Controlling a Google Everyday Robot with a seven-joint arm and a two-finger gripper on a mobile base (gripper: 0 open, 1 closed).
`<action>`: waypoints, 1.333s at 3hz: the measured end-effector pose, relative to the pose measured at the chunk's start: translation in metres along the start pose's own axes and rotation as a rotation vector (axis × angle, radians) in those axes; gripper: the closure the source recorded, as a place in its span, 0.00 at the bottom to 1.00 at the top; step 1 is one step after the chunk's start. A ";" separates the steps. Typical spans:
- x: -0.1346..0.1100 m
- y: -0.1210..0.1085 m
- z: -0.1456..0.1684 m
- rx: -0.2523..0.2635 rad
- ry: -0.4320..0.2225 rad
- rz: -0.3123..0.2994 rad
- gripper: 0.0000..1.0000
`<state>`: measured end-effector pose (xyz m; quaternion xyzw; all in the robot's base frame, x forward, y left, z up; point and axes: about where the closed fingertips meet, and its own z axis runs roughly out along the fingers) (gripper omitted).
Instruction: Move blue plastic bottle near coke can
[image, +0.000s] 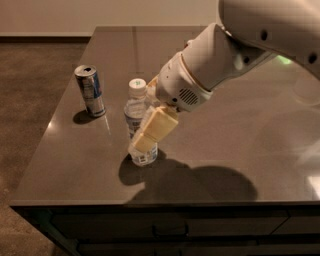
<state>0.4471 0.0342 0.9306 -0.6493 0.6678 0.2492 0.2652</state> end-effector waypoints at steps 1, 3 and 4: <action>-0.003 -0.009 0.001 0.010 -0.015 0.016 0.40; 0.006 -0.078 -0.044 0.180 -0.046 0.135 0.87; 0.013 -0.130 -0.080 0.307 -0.063 0.198 1.00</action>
Offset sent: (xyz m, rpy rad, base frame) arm 0.0672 -0.0321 0.0253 0.0520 -0.0401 -0.2034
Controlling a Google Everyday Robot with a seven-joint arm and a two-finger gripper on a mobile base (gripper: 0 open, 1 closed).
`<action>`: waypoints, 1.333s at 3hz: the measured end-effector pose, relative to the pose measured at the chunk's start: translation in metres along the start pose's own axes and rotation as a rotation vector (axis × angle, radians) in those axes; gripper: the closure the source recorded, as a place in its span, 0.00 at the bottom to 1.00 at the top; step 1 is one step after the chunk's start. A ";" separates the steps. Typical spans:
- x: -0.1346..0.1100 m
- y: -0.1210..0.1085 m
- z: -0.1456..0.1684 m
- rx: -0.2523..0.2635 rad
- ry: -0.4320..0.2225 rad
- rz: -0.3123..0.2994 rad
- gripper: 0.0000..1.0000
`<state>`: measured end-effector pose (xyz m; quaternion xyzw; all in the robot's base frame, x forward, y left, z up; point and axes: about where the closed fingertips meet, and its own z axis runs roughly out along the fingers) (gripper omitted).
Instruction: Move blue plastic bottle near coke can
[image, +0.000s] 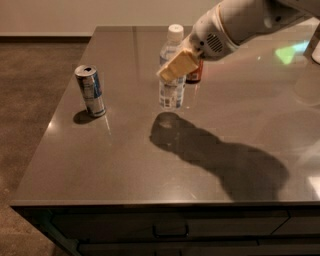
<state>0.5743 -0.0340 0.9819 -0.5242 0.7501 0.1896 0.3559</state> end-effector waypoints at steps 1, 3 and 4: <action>0.001 -0.056 -0.014 0.099 0.005 0.056 1.00; 0.024 -0.128 -0.008 0.154 0.058 0.160 1.00; 0.038 -0.142 -0.001 0.155 0.080 0.196 1.00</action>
Offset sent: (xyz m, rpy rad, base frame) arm 0.1328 -0.0867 0.0076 -0.0389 0.0127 -0.2693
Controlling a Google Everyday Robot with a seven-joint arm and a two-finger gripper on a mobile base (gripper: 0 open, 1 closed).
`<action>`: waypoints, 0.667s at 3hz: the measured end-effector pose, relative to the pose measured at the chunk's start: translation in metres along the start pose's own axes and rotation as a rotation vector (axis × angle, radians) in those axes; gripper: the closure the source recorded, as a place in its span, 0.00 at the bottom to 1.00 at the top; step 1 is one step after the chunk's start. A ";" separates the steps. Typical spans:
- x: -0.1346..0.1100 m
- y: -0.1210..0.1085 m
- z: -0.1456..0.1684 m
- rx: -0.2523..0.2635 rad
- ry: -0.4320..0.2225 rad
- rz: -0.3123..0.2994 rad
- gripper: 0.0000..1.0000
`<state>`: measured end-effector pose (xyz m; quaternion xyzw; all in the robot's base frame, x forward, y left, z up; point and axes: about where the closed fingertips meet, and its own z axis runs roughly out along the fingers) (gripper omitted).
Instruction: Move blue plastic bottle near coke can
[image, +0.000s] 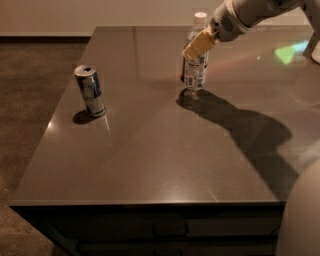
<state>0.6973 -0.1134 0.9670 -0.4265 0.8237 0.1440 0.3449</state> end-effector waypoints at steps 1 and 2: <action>0.010 -0.008 0.007 -0.006 0.001 0.030 0.82; 0.018 -0.012 0.012 -0.018 -0.017 0.051 0.59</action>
Offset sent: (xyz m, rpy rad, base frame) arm 0.0071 -0.0224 -0.0269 0.0853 0.0261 -0.0374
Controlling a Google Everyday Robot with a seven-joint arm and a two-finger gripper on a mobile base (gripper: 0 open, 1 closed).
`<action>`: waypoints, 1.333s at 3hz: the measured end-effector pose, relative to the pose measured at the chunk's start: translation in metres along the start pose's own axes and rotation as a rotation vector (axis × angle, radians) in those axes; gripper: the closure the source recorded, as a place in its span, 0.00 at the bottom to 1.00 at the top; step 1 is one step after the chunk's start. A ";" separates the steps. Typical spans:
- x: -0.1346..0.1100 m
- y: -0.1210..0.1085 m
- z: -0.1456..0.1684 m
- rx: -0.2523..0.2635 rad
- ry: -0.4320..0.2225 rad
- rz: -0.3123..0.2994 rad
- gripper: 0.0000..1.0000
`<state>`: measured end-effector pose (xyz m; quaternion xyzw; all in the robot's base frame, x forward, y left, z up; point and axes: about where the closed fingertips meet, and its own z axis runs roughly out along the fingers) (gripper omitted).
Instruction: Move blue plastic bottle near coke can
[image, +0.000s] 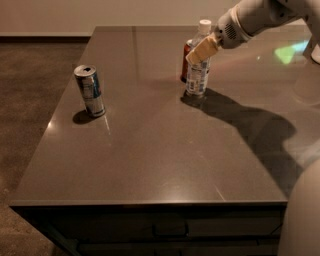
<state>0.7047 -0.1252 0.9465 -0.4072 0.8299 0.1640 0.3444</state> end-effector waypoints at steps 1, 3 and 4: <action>0.006 -0.002 0.002 -0.007 -0.006 0.006 0.36; 0.010 -0.001 0.003 -0.018 -0.023 -0.002 0.00; 0.010 -0.001 0.003 -0.018 -0.023 -0.002 0.00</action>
Offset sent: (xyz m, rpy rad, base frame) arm -0.0090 -0.0166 -0.0036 0.0420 -0.0356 0.0172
